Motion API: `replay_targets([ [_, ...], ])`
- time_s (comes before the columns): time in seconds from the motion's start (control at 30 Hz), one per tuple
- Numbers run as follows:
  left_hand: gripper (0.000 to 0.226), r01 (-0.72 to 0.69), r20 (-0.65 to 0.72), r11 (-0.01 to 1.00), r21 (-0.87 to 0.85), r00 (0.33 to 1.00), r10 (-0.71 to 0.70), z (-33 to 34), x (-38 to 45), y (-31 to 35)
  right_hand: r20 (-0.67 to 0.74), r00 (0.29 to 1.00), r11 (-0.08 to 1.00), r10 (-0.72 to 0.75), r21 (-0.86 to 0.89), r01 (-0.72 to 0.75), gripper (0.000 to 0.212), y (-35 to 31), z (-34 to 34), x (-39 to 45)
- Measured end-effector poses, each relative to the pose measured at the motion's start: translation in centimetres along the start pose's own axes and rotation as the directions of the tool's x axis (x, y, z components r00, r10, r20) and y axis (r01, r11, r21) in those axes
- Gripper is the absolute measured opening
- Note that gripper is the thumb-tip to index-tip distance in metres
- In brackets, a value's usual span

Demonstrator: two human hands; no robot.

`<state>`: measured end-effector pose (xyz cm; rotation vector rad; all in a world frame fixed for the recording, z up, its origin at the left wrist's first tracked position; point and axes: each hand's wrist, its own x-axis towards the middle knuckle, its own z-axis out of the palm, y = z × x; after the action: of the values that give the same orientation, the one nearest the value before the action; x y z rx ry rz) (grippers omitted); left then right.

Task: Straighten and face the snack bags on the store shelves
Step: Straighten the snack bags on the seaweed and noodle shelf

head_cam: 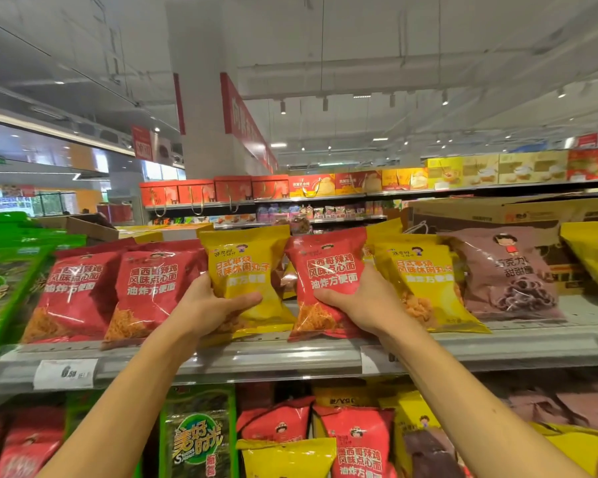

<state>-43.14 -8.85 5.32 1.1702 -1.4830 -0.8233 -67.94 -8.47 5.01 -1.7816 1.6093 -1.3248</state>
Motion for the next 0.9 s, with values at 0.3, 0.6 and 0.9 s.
replay_targets([
  [0.3,0.065,-0.024,-0.101,0.993,-0.116,0.995,0.013,2.5,0.3,0.8,-0.337,0.928,0.981,-0.158,0.054,0.187,0.058,0.3,-3.8,-2.2],
  [0.6,0.058,-0.107,0.109,0.994,-0.014,0.988,0.108,11.6,1.1,2.1,-0.489,0.870,0.973,-0.056,0.168,0.158,0.053,3.9,-9.2,-4.5],
  [0.9,0.040,-0.339,0.132,0.791,0.509,0.939,0.317,9.1,-0.6,1.0,-0.423,0.895,0.947,-0.140,0.205,0.245,0.056,2.1,-5.0,-5.7],
])
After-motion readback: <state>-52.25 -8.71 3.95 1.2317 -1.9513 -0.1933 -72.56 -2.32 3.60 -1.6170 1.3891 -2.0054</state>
